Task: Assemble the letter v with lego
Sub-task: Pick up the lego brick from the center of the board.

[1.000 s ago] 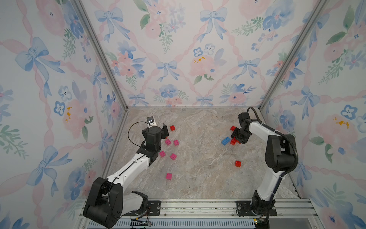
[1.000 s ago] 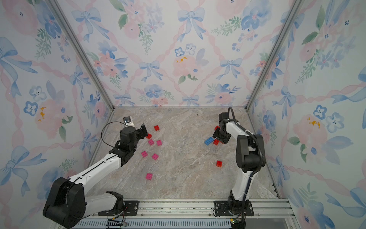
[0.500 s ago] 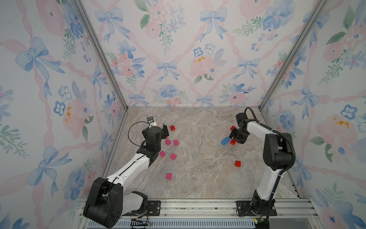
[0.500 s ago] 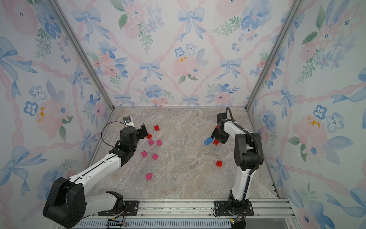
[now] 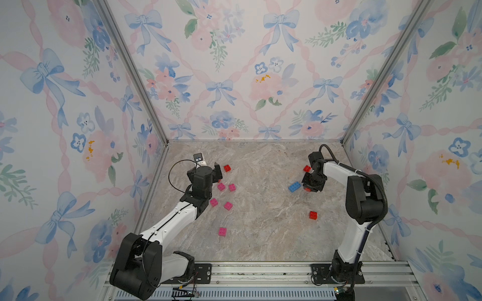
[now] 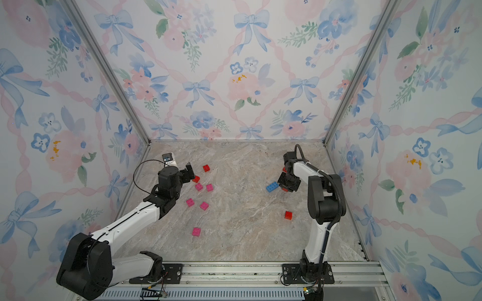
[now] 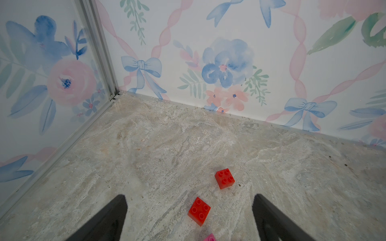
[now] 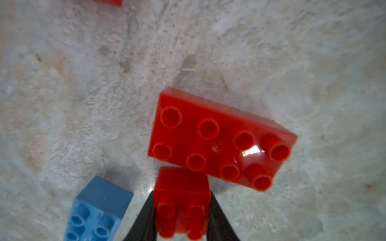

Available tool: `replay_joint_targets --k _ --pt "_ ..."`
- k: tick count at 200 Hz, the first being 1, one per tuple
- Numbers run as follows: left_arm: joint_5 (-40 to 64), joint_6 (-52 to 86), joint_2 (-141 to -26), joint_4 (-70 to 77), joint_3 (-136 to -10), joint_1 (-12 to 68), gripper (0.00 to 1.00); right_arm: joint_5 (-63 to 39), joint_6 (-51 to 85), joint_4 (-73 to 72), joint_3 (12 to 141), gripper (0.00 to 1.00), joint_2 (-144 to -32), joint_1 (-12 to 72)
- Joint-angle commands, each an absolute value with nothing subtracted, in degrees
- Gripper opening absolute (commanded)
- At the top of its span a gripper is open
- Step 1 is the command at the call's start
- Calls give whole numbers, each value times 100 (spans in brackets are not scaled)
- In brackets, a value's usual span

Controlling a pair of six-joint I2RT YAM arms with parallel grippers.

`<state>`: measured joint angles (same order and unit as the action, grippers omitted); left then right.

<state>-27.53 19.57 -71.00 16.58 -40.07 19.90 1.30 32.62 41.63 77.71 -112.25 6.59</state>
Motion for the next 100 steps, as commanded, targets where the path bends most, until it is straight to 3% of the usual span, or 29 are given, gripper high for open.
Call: replay_joint_targets --k 1,26,58,100 --pt "-2578 1932 -7069 1698 -4041 2003 97 347 2840 4896 7936 25 -10566 980" --pt "-2289 2427 -7120 1687 -4034 2012 97 385 2747 5242 7988 22 -10101 1874" --pt "-2407 3091 -7374 1512 -4030 2026 97 373 3340 4993 8224 20 -10494 3039" --pt "-2588 3434 -6989 1345 -3702 2036 95 535 3914 4338 8620 25 -11328 3514"
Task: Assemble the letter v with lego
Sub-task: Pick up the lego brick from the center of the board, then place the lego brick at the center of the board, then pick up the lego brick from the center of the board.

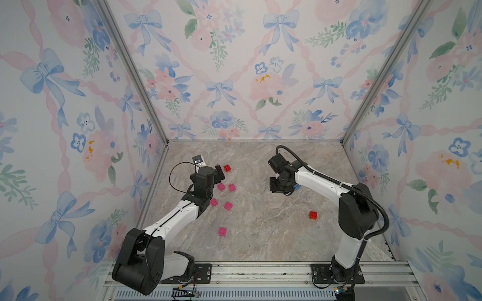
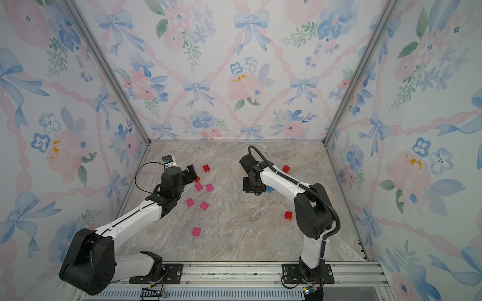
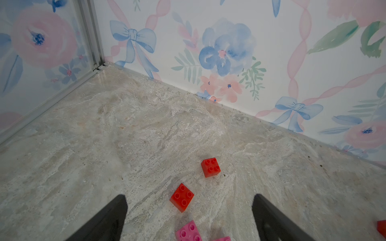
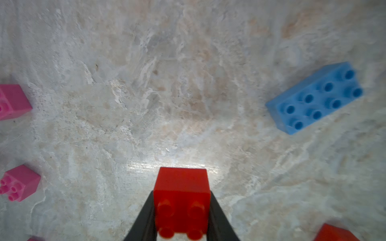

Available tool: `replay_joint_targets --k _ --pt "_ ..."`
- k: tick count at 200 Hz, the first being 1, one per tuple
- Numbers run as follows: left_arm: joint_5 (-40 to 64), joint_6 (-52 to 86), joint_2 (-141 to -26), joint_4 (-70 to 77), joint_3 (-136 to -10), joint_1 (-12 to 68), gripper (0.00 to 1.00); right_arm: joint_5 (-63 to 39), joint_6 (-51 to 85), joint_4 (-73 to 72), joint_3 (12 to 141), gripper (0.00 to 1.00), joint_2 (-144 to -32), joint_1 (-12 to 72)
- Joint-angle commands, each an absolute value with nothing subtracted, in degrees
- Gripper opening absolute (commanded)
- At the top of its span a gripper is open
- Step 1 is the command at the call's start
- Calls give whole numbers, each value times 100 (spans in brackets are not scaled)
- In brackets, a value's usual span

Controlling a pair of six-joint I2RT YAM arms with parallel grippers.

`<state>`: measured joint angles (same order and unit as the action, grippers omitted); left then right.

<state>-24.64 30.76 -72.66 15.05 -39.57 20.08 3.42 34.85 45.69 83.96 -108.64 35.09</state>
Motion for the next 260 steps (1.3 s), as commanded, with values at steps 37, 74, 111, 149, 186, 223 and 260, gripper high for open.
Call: replay_joint_targets --k 37,74,111,149,186,223,260 --pt "-2583 3560 -6757 1317 -3465 2045 95 548 3755 4316 8838 27 -11920 3507" --pt "-2615 3560 -6684 1306 -3387 2048 95 441 3618 4373 8848 37 -11993 3568" --pt "-2567 3528 -6750 1301 -3445 2048 95 485 3616 4720 8856 85 -11395 3361" --pt "-2427 3417 -6838 1307 -3548 2049 95 864 3861 4963 8397 98 -10442 2227" --pt "-2332 3237 -6850 1301 -3644 2081 96 1088 3616 4948 8326 97 -10570 908" --pt "-2281 3185 -6864 1298 -3631 2080 96 550 3486 4685 8461 97 -11031 351" --pt "-2231 3218 -6934 1310 -3678 2091 96 351 3697 4529 8571 97 -11426 223"
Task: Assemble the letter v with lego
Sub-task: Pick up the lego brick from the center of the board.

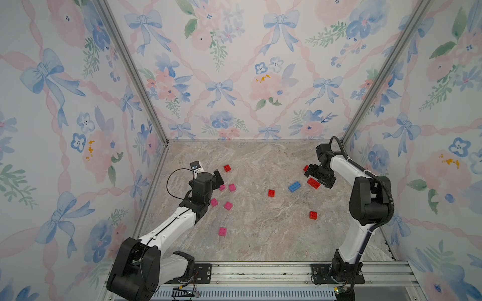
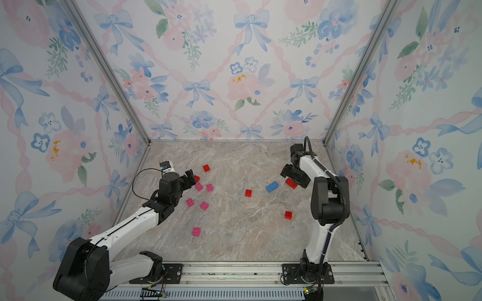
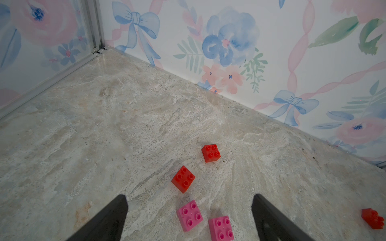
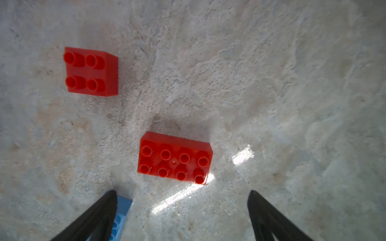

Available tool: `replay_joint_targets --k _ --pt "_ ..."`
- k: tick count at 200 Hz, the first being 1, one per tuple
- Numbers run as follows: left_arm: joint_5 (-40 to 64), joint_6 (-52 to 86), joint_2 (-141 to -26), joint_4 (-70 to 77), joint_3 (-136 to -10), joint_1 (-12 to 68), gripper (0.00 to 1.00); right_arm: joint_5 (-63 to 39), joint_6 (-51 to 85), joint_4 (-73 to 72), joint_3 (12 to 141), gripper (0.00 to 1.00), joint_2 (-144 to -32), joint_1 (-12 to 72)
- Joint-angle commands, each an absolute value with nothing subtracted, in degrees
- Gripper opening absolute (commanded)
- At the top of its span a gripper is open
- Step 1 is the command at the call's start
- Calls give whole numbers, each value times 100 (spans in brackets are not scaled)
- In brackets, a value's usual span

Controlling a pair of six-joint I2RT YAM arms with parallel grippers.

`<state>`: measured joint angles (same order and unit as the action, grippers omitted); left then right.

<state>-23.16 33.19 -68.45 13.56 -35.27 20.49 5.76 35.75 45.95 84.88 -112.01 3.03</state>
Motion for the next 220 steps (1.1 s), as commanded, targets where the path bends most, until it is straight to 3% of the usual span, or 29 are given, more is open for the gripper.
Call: replay_joint_targets --k 1,35,121,171,220 --pt "-2232 3222 -6930 1305 -3680 2091 96 351 3712 4523 8570 97 -11430 217" --pt "-2223 3253 -6897 1310 -3680 2102 96 294 3819 4378 8517 99 -11671 70" --pt "-2207 3183 -6864 1310 -3686 2135 96 323 3680 4397 8592 73 -11824 56" --pt "-1879 3002 -6924 1203 -4031 2143 95 350 3184 4835 8476 47 -11249 325" --pt "-1161 2550 -7546 111 -5255 2033 93 264 3281 4966 8112 18 -10389 2122"
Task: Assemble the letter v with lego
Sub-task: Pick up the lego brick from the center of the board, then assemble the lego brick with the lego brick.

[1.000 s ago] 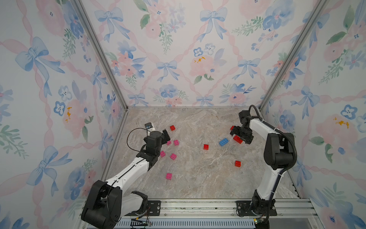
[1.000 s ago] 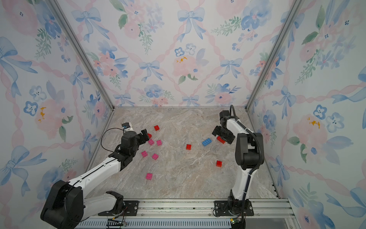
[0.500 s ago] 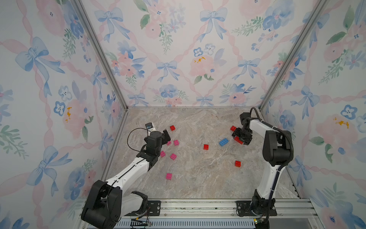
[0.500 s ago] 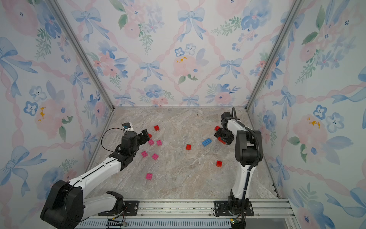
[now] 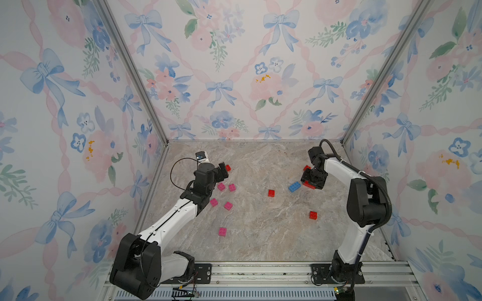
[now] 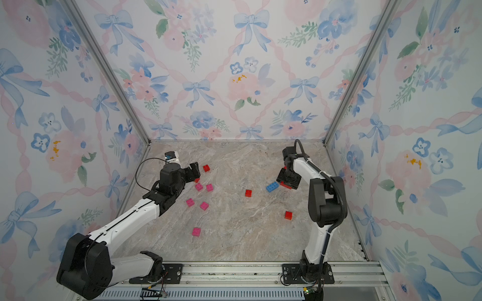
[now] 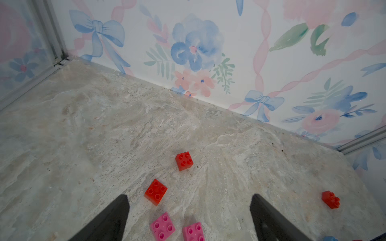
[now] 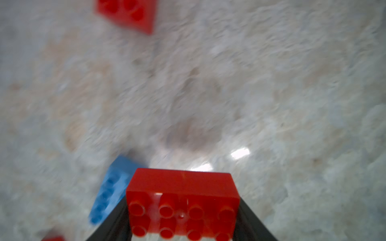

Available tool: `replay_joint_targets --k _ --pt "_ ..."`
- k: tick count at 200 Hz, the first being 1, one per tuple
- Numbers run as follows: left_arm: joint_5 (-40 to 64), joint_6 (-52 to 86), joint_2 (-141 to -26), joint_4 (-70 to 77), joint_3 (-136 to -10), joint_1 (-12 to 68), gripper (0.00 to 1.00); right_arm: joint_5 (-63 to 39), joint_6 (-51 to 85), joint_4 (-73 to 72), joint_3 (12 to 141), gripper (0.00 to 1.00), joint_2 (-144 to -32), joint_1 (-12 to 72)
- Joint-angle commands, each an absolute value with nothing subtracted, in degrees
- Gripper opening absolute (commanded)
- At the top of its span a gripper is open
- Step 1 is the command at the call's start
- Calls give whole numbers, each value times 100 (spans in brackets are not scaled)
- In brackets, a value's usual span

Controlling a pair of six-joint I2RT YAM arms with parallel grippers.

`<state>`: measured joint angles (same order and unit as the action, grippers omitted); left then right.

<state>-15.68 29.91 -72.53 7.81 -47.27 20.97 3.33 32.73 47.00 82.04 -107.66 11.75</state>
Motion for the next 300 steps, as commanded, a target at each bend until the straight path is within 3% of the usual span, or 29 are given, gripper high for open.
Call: replay_joint_targets --k 1,33,61,300 --pt "-1165 2536 -7561 91 -5273 2032 93 260 3289 4957 8112 18 -10389 2160" --pt "-942 2285 -8002 -22 -5703 1835 92 249 3866 4661 8215 6 -10573 3059" --pt "-970 2233 -8482 -21 -6001 1727 91 407 4058 4659 8479 3 -10972 3411" --pt "-1194 2047 -8411 -26 -5810 1574 91 454 4303 5700 9767 2 -12353 3560"
